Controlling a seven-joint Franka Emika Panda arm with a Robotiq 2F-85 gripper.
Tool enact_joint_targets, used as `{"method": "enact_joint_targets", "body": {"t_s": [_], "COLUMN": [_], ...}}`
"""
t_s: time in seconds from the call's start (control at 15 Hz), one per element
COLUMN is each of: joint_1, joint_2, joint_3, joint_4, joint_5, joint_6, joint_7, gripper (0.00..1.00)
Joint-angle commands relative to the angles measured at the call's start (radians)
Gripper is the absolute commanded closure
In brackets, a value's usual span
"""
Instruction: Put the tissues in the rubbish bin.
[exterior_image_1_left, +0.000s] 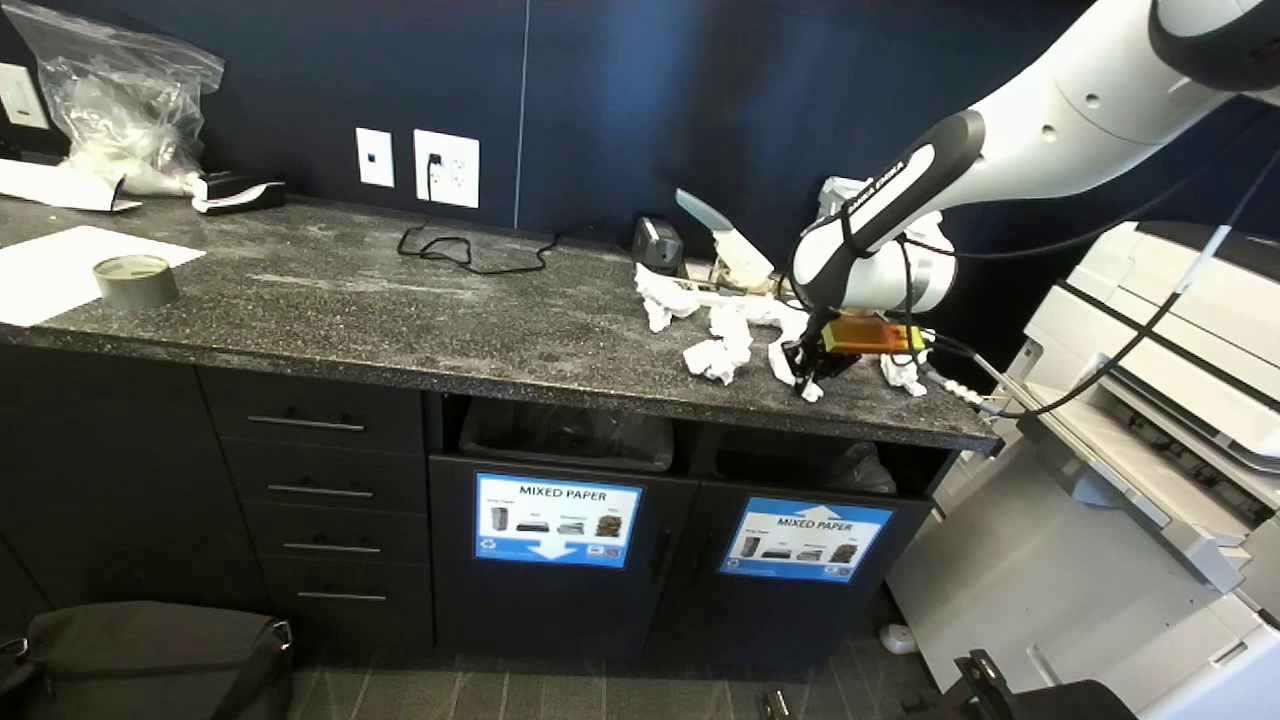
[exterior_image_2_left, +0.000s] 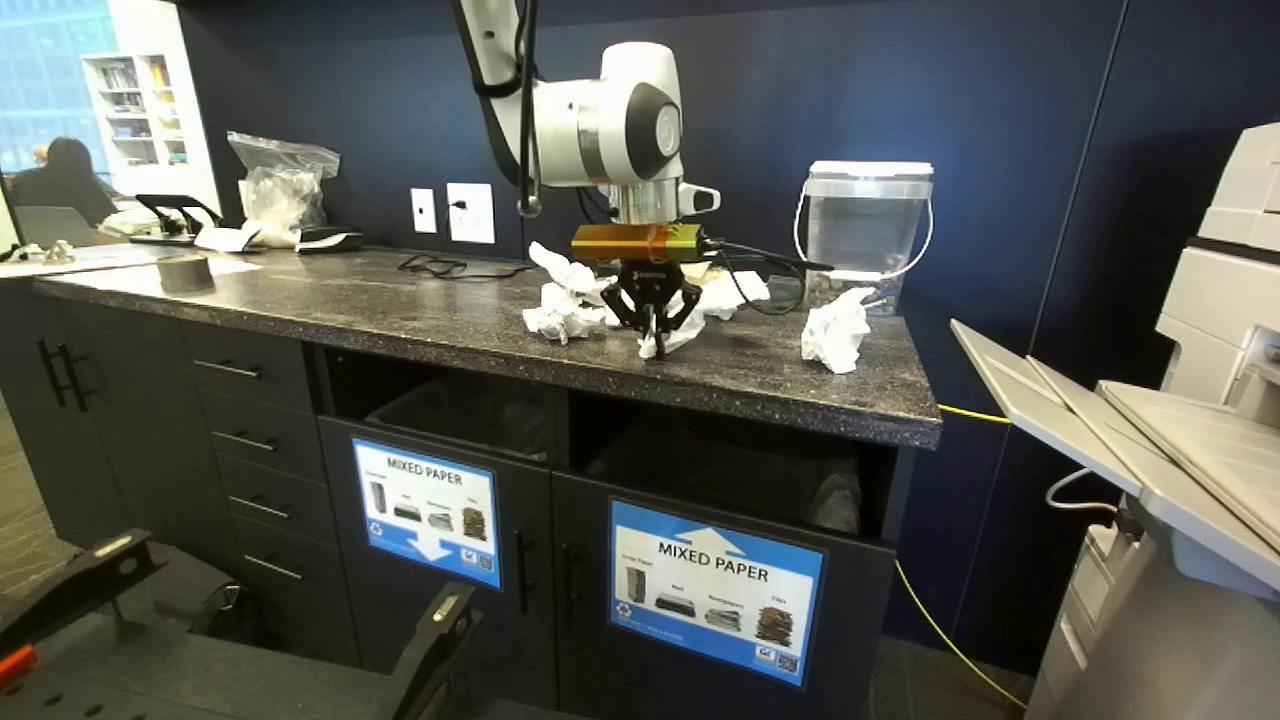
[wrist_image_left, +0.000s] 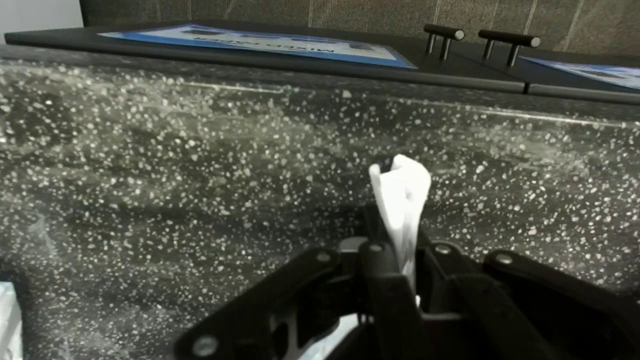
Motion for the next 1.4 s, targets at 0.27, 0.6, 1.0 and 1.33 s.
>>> {"method": "enact_joint_targets", "body": {"t_s": [0.27,0.6,1.0,1.33], "joint_1": [0.008,0.02,0.063,0.08], "joint_2": [-0.132,-0.258,-0.444,-0.581], "joint_3": [0.02,0.04,0.022,0.032], "joint_4": [-0.136,-0.292,-0.515,-0.707], "joint_5": [0.004,0.013,-0.025,-0.016], "joint_6": [-0.129,-0.12,-0.133,-0.139], "joint_7": [-0.077,-0.094,-0.056,-0.051], "gripper": [0.86,0.86,0.87,0.87]}}
